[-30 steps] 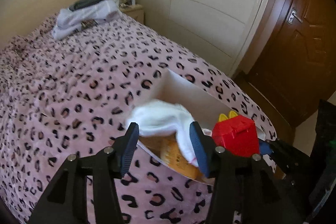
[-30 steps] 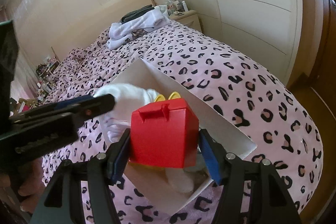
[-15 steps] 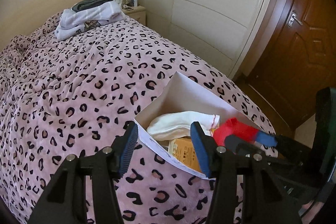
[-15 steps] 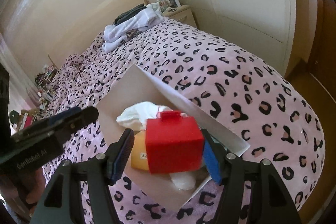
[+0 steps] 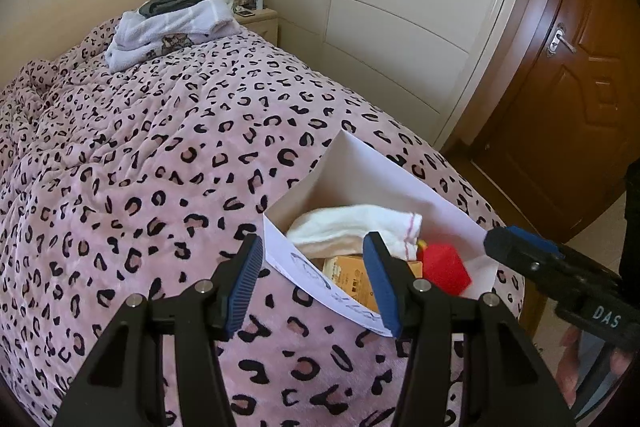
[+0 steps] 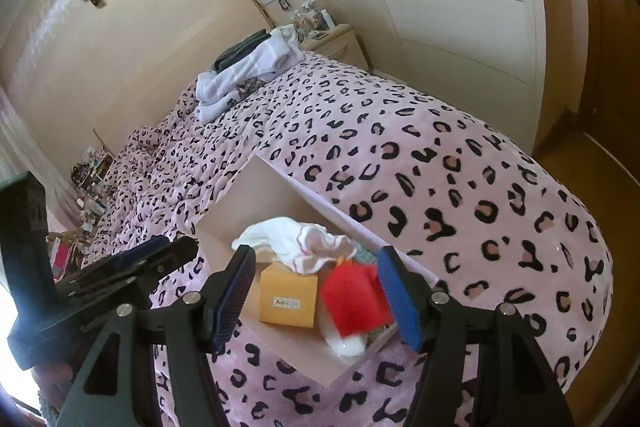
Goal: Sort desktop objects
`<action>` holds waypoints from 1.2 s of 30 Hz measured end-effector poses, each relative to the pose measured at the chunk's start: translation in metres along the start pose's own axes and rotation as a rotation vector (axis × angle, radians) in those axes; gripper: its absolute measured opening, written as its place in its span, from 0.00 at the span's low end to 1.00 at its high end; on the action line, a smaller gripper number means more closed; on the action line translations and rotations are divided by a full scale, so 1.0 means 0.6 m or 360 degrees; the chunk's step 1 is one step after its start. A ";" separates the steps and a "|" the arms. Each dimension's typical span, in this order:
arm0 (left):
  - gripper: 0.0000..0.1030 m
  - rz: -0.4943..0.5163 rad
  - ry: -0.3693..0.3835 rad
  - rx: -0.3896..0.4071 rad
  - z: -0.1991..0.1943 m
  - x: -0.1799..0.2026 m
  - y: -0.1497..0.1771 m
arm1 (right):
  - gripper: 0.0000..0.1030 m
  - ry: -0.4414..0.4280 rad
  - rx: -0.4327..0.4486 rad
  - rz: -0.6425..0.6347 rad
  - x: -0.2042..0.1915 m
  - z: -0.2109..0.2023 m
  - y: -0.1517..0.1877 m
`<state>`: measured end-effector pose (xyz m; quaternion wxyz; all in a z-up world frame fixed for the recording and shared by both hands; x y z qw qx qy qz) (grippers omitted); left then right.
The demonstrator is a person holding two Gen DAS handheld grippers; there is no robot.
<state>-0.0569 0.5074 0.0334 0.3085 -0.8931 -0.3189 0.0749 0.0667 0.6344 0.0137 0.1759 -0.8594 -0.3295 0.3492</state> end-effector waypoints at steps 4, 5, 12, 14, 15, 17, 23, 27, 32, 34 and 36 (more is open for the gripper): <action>0.52 0.0021 0.0009 -0.0013 -0.001 0.009 0.009 | 0.63 0.0037 -0.0004 0.0006 0.000 -0.003 0.010; 0.52 0.0032 0.0008 -0.0016 -0.003 0.013 0.013 | 0.63 0.0046 -0.0007 0.0000 -0.002 -0.003 0.014; 0.62 0.0097 -0.0013 0.0009 -0.027 0.045 0.049 | 0.63 0.0191 0.0031 -0.0021 -0.016 -0.023 0.062; 0.66 0.0129 -0.0048 0.0040 -0.040 0.055 0.062 | 0.63 0.0259 0.0052 -0.0019 -0.015 -0.029 0.077; 0.66 0.0143 -0.0063 0.0051 -0.045 0.059 0.067 | 0.63 0.0300 0.0068 -0.0018 -0.016 -0.034 0.087; 0.67 0.0163 -0.0072 0.0066 -0.050 0.058 0.076 | 0.63 0.0365 0.0089 -0.0010 -0.013 -0.040 0.104; 0.79 0.0223 -0.0100 0.0109 -0.066 0.056 0.104 | 0.63 0.0502 0.0158 0.0062 -0.008 -0.053 0.155; 0.84 0.0255 -0.0102 0.0145 -0.071 0.048 0.119 | 0.63 0.0575 0.0251 0.0122 -0.015 -0.059 0.182; 0.87 0.0279 -0.0086 0.0186 -0.062 0.024 0.142 | 0.63 0.0648 0.0350 0.0131 -0.034 -0.047 0.200; 0.87 0.0270 -0.0071 0.0177 -0.056 0.011 0.153 | 0.63 0.0665 0.0356 0.0117 -0.043 -0.037 0.207; 0.87 0.0251 -0.0070 0.0173 -0.052 0.001 0.159 | 0.63 0.0687 0.0345 0.0092 -0.052 -0.027 0.213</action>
Point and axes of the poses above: each gripper's, at about its wrist camera, not at the fingertips, and z roughly the way its jaws point, x to its right, y to its underside, the point moved 2 cm from there along z, roughly the way its jaws point, and after that the axes turned 6 degrees about z, right-handed, at the moved point
